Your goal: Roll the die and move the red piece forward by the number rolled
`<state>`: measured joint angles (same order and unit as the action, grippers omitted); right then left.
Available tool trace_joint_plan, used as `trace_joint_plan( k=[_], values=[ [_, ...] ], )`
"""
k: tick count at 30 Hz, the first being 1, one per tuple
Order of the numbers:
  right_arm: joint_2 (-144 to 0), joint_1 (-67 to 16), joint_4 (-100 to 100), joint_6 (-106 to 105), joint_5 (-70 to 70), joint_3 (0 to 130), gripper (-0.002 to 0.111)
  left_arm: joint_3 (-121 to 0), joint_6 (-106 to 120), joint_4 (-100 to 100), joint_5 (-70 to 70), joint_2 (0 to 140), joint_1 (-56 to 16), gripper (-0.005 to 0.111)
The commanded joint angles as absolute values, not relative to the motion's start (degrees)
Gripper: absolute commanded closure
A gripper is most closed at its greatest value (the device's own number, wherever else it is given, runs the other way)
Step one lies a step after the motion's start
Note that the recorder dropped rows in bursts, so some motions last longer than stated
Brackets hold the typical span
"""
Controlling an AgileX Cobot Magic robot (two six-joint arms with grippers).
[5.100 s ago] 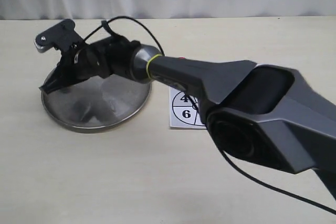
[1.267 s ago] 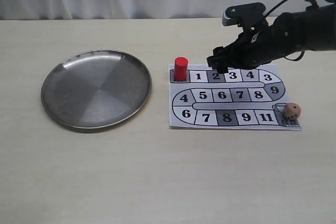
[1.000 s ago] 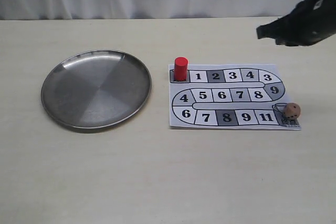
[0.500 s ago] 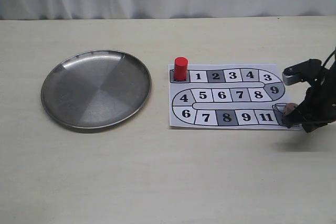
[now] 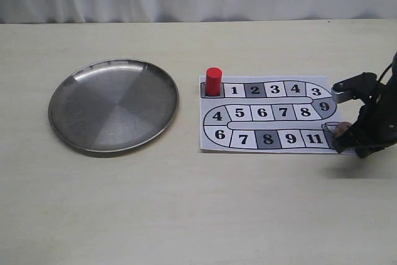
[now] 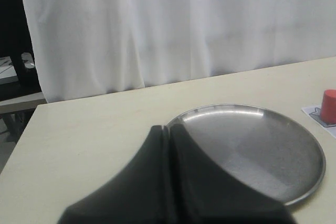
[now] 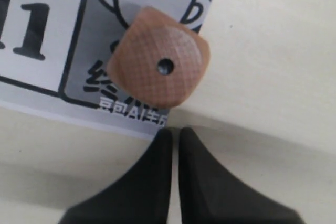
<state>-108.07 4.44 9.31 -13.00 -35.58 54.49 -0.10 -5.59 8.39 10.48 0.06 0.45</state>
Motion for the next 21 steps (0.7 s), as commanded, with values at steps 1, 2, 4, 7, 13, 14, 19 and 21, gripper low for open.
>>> trace_joint_plan(
  k=[1, 2, 4, 7, 13, 14, 19, 21],
  values=[
    [-107.2, 4.7, 9.4, -14.3, -42.1, 57.7, 0.104, 0.0, -5.6, 8.3, 9.9, 0.0, 0.0, 0.107],
    [-106.5, 4.7, 9.4, -14.3, -44.4, 59.2, 0.104, 0.0, -5.6, 8.3, 9.9, 0.0, 0.0, 0.107],
    [-104.6, 4.7, 9.4, -14.2, -48.2, 62.2, 0.104, 0.0, -5.6, 8.3, 9.9, 0.0, 0.0, 0.107],
    [-101.1, 4.7, 6.9, -13.2, -51.2, 67.4, 0.104, 0.0, -5.6, 8.3, 9.9, 0.0, 0.0, 0.107],
    [-97.3, 2.8, -18.7, -20.5, -47.3, 73.4, 0.104, 0.0, -5.6, 8.3, 9.9, 0.0, 0.0, 0.107],
    [-97.4, 1.4, -22.7, -25.7, -46.5, 73.7, 0.104, 0.0, -5.6, 8.3, 9.9, 0.0, 0.0, 0.107],
    [-101.6, -8.4, -27.1, -29.5, -34.7, 73.8, 0.095, 0.0, -5.6, 8.3, 9.9, 0.0, 0.0, 0.107],
    [-105.1, -12.1, -24.8, -25.3, -30.0, 74.8, 0.083, 0.0, -5.6, 8.3, 9.9, 0.0, 0.0, 0.107]
  ],
)
